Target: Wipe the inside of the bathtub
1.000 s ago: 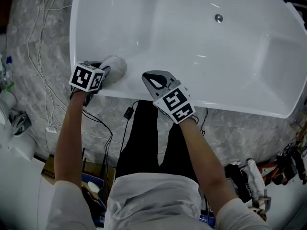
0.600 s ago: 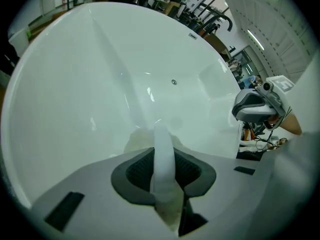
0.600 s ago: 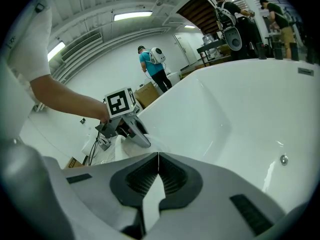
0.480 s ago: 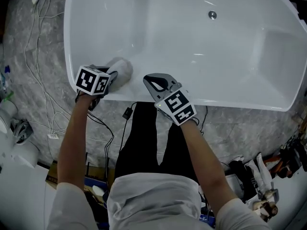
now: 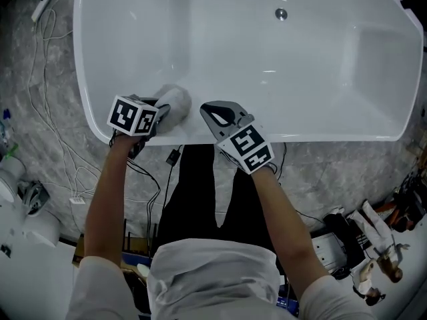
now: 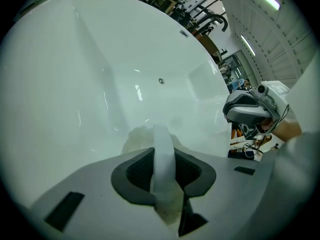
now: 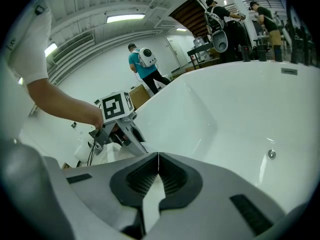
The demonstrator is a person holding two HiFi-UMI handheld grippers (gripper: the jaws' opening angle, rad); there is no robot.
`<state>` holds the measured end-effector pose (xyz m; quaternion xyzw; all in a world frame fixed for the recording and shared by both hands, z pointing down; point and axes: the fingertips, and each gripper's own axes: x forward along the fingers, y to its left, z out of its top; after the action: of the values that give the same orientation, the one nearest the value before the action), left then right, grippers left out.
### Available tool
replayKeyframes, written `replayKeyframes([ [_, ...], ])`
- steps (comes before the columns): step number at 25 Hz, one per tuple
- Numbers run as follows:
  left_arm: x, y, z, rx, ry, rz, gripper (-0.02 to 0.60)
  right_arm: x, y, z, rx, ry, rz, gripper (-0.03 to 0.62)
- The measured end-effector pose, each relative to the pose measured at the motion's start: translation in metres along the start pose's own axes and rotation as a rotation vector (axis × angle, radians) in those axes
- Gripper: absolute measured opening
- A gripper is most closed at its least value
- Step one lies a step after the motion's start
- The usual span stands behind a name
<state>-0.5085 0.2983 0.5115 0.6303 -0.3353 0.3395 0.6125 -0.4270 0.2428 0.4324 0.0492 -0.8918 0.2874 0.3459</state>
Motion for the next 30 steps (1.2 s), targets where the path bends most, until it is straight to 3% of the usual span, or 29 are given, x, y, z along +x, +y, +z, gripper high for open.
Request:
replayKeyframes([
  [12,0.03,-0.06,0.029,0.001,-0.006,-0.046,0.1,-0.046,-0.029,-0.015,0.053,-0.048,-0.033,0.02],
  [21,0.074,-0.128,0.065,-0.006,-0.014,-0.036,0.1,-0.107,-0.084,-0.05,0.027,-0.055,-0.031,0.02],
  [30,0.115,-0.19,0.098,0.016,0.012,-0.067,0.1,-0.162,-0.134,-0.081,0.073,-0.068,-0.07,0.02],
])
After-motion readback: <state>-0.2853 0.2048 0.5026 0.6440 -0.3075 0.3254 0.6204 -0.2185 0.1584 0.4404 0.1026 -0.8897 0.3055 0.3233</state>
